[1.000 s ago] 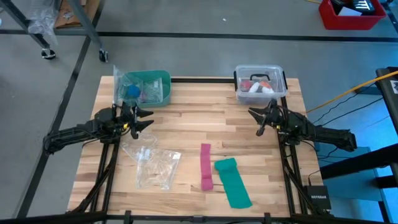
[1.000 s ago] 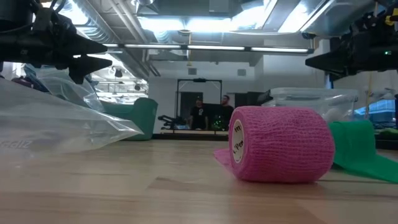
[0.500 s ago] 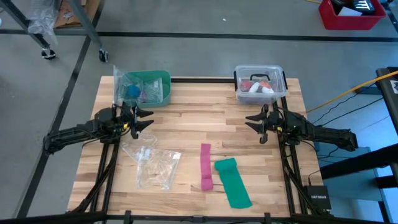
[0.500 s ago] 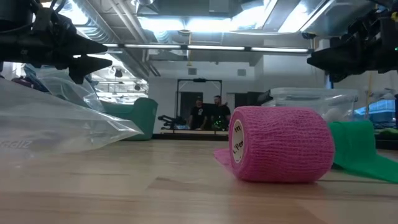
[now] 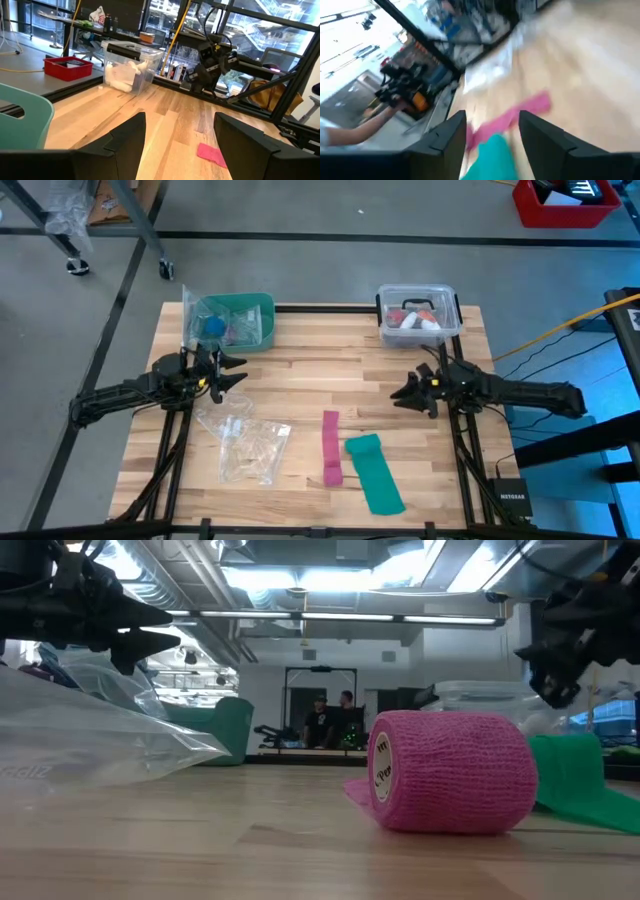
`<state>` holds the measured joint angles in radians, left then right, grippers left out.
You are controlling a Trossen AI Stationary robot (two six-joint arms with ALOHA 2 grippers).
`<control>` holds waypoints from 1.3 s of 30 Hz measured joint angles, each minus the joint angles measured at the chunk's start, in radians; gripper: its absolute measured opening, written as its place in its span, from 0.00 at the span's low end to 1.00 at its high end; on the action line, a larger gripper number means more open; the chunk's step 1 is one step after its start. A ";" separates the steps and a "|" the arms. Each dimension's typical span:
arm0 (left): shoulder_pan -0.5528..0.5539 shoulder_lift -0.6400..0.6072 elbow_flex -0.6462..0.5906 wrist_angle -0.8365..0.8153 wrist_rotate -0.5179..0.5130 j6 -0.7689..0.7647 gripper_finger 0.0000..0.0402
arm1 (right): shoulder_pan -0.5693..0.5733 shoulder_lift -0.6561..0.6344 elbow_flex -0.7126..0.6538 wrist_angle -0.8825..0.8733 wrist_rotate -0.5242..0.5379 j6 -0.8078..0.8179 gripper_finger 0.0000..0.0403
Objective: Roll bandage
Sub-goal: Roll the green bandage
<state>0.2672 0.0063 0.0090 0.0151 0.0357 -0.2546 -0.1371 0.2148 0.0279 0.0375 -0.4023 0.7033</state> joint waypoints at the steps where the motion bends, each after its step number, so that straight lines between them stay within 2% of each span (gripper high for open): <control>1: 0.000 0.000 0.000 0.000 0.000 0.000 0.56 | 0.000 0.026 0.006 -0.009 -0.018 0.025 0.44; 10: 0.000 0.000 0.000 0.000 0.000 0.000 0.56 | 0.000 0.243 0.054 0.013 -0.078 0.130 0.41; 15: 0.000 0.000 0.000 0.000 0.000 0.000 0.56 | 0.000 0.354 0.056 0.020 -0.189 0.218 0.41; 18: 0.000 0.000 0.000 0.000 0.000 0.000 0.56 | 0.000 0.403 0.056 0.024 -0.240 0.247 0.41; 24: 0.000 0.000 0.000 0.000 0.000 0.000 0.56 | 0.008 0.481 0.057 0.072 -0.262 0.317 0.41; 32: 0.000 0.000 0.000 0.000 0.000 0.000 0.56 | 0.189 0.619 0.058 0.229 -0.086 0.423 0.41; 39: 0.000 0.000 0.000 0.000 0.000 0.000 0.56 | 0.306 0.745 0.059 0.273 0.040 0.491 0.41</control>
<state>0.2668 0.0059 0.0090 0.0147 0.0357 -0.2546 0.1689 0.9601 0.0864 0.3108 -0.3621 1.1944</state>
